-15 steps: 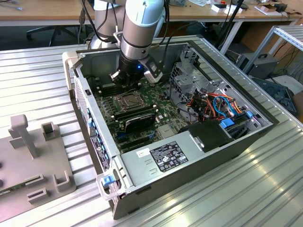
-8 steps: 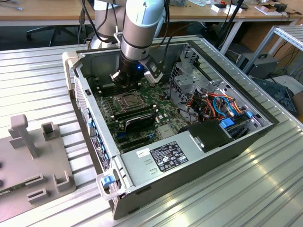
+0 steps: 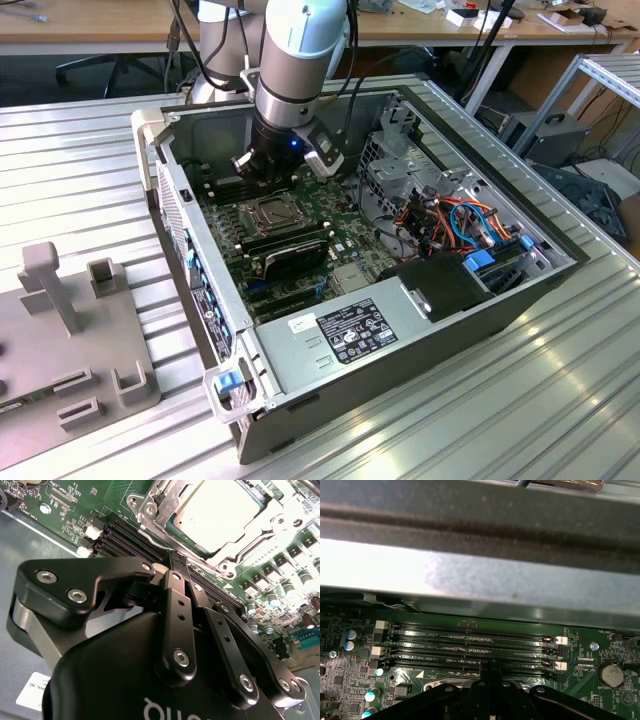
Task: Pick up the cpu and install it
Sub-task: 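Install the first cpu locking lever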
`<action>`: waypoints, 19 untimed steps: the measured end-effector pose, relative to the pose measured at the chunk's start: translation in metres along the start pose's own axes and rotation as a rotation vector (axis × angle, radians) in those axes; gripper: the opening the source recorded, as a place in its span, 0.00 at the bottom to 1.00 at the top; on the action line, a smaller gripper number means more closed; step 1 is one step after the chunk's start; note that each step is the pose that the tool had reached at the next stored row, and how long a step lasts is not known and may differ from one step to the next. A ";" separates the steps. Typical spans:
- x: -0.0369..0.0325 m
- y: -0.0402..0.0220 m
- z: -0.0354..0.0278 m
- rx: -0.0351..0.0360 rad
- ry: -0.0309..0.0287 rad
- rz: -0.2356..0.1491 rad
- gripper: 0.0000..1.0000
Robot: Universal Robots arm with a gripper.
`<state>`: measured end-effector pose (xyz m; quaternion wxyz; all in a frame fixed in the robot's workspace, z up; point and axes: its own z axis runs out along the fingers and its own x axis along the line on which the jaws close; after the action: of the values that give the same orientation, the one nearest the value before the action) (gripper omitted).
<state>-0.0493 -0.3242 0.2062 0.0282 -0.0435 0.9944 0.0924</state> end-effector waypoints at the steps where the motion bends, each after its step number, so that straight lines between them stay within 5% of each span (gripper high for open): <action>1: 0.0000 0.0000 0.0001 -0.0001 -0.0001 0.000 0.11; 19: 0.0003 -0.0008 0.0046 0.0000 -0.0002 0.001 0.11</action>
<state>-0.0493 -0.3242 0.2016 0.0282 -0.0432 0.9944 0.0925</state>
